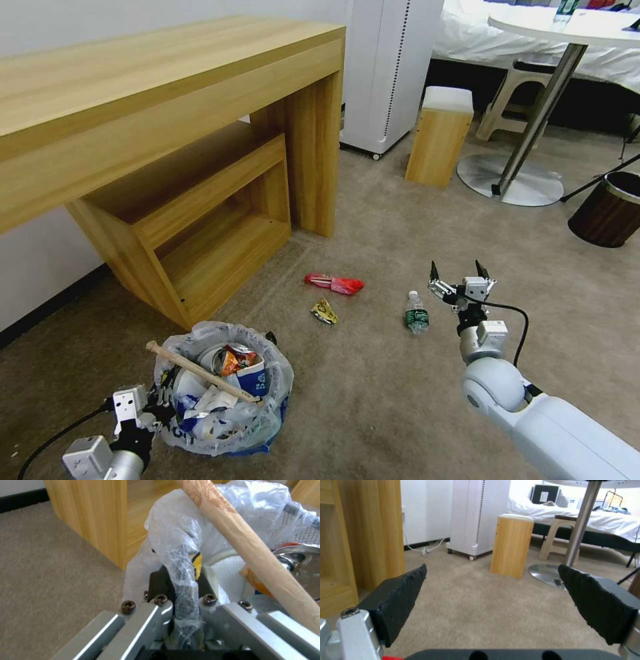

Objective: Pick up the trash bin and place the garbage on the floor into it.

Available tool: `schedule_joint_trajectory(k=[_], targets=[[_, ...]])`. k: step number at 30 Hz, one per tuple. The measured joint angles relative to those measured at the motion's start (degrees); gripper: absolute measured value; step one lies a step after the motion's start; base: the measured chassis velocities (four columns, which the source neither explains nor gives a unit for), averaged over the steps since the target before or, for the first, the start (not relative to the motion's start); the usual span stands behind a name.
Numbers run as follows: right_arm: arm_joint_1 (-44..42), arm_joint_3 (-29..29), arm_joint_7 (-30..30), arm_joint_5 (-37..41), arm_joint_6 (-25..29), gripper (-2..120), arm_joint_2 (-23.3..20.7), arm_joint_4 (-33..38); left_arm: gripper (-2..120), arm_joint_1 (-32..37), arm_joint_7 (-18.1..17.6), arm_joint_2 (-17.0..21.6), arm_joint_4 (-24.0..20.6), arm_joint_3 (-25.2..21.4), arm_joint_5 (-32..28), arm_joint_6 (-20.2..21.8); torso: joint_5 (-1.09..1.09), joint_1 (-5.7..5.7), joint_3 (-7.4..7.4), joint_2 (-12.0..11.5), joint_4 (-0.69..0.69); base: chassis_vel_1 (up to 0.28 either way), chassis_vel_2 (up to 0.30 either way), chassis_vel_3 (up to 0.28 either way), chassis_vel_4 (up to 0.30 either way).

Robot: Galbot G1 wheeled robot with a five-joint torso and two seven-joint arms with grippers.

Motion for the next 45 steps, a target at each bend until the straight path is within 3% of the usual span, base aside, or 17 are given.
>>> schedule_joint_trajectory(k=[14, 30, 45], targets=[[0.8, -0.8, -0.4, -0.7, 0.7, 100, 0.6, -1.1, 3, 0.2, 0.0, 0.7, 0.0, 0.5, -0.4, 0.3, 0.01, 0.01, 0.02, 0.0, 0.0, -0.137, 0.135, 0.135, -0.137], [2.8, -3.3, -2.5, -0.4, 1.8, 100, 0.7, -2.2, 3, 1.7, 1.7, 5.0, -1.4, 0.6, -2.3, 2.4, 0.0, 0.01, 0.0, 0.0, 0.0, -0.007, 0.012, 0.003, -0.007], [2.4, -3.9, -3.3, -0.7, 2.8, 100, 1.3, -2.5, 3, 1.2, 1.7, 4.7, -0.5, 0.6, -2.3, 2.4, 0.0, 0.01, 0.01, 0.0, 0.0, -0.061, 0.062, 0.055, -0.047]])
